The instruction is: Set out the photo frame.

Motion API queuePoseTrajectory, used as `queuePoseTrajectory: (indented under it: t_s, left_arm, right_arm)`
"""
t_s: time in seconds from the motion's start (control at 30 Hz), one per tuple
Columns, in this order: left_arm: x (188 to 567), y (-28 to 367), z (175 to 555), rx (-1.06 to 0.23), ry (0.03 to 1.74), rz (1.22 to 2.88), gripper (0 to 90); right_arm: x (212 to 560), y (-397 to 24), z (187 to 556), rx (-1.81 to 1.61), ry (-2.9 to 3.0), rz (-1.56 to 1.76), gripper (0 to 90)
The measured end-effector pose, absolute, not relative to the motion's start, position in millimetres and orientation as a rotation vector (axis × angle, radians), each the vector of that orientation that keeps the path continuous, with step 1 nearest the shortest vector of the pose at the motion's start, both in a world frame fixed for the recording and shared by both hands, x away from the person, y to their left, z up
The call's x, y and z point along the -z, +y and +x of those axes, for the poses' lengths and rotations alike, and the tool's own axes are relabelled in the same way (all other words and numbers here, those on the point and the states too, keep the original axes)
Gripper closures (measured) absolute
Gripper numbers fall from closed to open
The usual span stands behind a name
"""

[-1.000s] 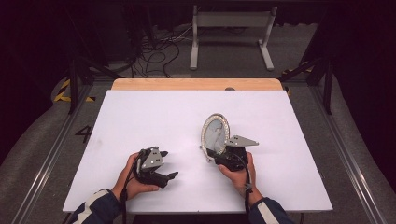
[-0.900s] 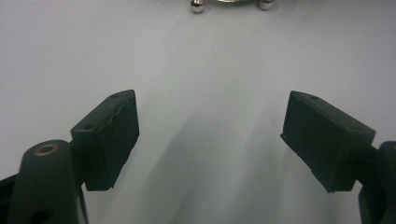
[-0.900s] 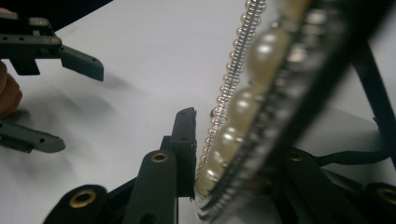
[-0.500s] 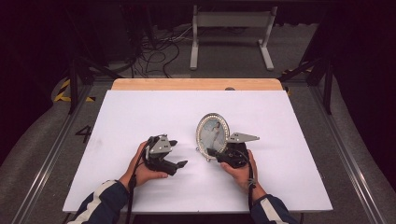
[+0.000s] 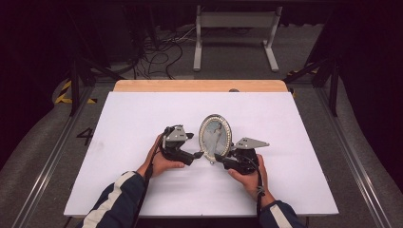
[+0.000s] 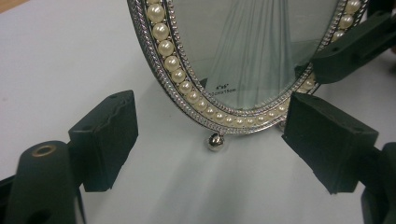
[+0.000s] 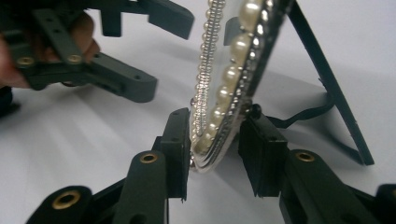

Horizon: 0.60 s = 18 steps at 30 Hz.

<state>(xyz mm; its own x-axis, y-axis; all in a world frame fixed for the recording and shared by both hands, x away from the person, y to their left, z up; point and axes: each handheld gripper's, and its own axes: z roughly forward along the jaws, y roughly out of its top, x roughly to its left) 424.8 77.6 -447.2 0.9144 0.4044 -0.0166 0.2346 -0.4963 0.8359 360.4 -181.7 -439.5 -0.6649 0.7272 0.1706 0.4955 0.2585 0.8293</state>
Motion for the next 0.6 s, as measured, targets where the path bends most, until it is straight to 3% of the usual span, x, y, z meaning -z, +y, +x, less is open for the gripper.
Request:
queuePoseTrajectory:
  t_s: [0.13,0.37,0.53,0.6]
  left_arm:
    - [447.9,74.6,430.4,-0.214,0.474,2.099,19.8]
    - [448.0,69.3,436.7,-0.171,0.483,2.074,20.6]
    - [447.4,67.2,436.2,-0.168,0.469,2.072,23.1]
    - [446.5,67.2,436.0,-0.167,0.474,2.060,28.1]
  right_arm:
    - [434.2,-186.0,349.1,-1.341,2.260,1.113,59.5]
    - [429.7,-194.1,336.3,-1.316,2.219,1.098,60.4]
    - [419.8,-202.3,325.0,-1.358,2.140,1.083,69.4]
    - [415.3,-203.1,322.3,-1.368,2.091,1.068,74.8]
